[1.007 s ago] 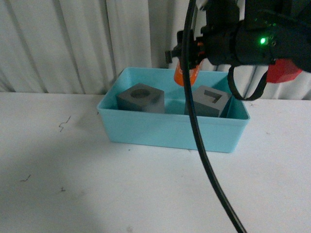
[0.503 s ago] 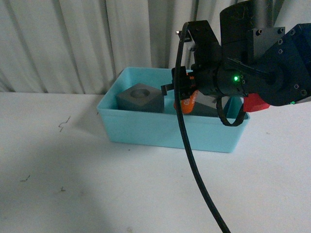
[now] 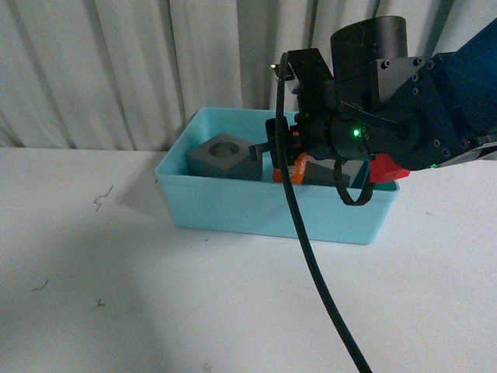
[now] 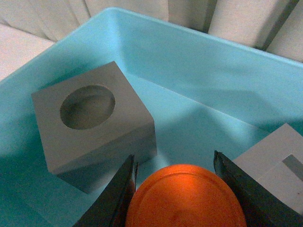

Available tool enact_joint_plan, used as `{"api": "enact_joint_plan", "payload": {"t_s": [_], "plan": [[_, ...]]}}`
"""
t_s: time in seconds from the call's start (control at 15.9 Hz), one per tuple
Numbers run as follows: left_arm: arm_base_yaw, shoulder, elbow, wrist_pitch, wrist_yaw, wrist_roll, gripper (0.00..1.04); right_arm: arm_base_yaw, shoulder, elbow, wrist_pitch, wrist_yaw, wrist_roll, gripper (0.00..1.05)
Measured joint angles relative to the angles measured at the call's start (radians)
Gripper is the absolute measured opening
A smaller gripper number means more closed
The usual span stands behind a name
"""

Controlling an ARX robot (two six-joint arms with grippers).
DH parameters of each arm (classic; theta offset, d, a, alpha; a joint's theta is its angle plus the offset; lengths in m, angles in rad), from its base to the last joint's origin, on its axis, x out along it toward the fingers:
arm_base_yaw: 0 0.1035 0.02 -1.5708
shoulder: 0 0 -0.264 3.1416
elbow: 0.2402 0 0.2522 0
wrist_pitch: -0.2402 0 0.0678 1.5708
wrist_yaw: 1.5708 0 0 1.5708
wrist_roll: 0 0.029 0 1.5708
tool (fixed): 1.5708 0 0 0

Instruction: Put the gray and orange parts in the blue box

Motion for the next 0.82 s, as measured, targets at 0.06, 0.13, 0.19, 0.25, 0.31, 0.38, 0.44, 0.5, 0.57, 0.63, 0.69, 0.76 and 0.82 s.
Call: {"api": "enact_joint_plan", "payload": {"t_s": [0.06, 0.13, 0.19, 0.25, 0.31, 0.38, 0.44, 0.5, 0.57, 0.63, 0.69, 0.76, 0.82], "plan": [[0.0, 0.0, 0.0, 0.0, 0.0, 0.0, 0.98, 0.001, 0.01, 0.006, -0.001, 0.001, 0.001, 0.46], [0.0, 0.0, 0.0, 0.0, 0.0, 0.0, 0.98, 0.007, 0.018, 0.012, -0.002, 0.002, 0.004, 0.46], [0.0, 0.0, 0.0, 0.0, 0.0, 0.0, 0.98, 0.007, 0.022, 0.014, -0.003, 0.005, 0.005, 0.46], [0.0, 0.0, 0.0, 0.0, 0.0, 0.0, 0.98, 0.012, 0.031, 0.025, -0.006, 0.013, 0.007, 0.46], [0.0, 0.0, 0.0, 0.0, 0.0, 0.0, 0.98, 0.013, 0.038, 0.038, -0.014, 0.016, 0.007, 0.46], [0.0, 0.0, 0.0, 0.0, 0.0, 0.0, 0.98, 0.013, 0.045, 0.041, -0.024, 0.015, 0.006, 0.52], [0.0, 0.0, 0.0, 0.0, 0.0, 0.0, 0.98, 0.013, 0.051, 0.041, -0.029, 0.015, 0.011, 0.63], [0.0, 0.0, 0.0, 0.0, 0.0, 0.0, 0.98, 0.013, 0.052, 0.041, -0.029, 0.015, 0.011, 0.74], [0.0, 0.0, 0.0, 0.0, 0.0, 0.0, 0.98, 0.013, 0.052, 0.041, -0.021, 0.015, 0.014, 0.83], [0.0, 0.0, 0.0, 0.0, 0.0, 0.0, 0.98, 0.012, 0.051, 0.04, 0.006, 0.015, 0.014, 0.96], [0.0, 0.0, 0.0, 0.0, 0.0, 0.0, 0.98, 0.011, 0.039, 0.027, 0.021, 0.013, 0.024, 1.0], [0.0, 0.0, 0.0, 0.0, 0.0, 0.0, 0.98, 0.011, 0.008, -0.007, 0.048, 0.011, 0.024, 0.97], [0.0, 0.0, 0.0, 0.0, 0.0, 0.0, 0.98, 0.0, -0.07, -0.079, 0.101, -0.005, 0.021, 0.98]]}}
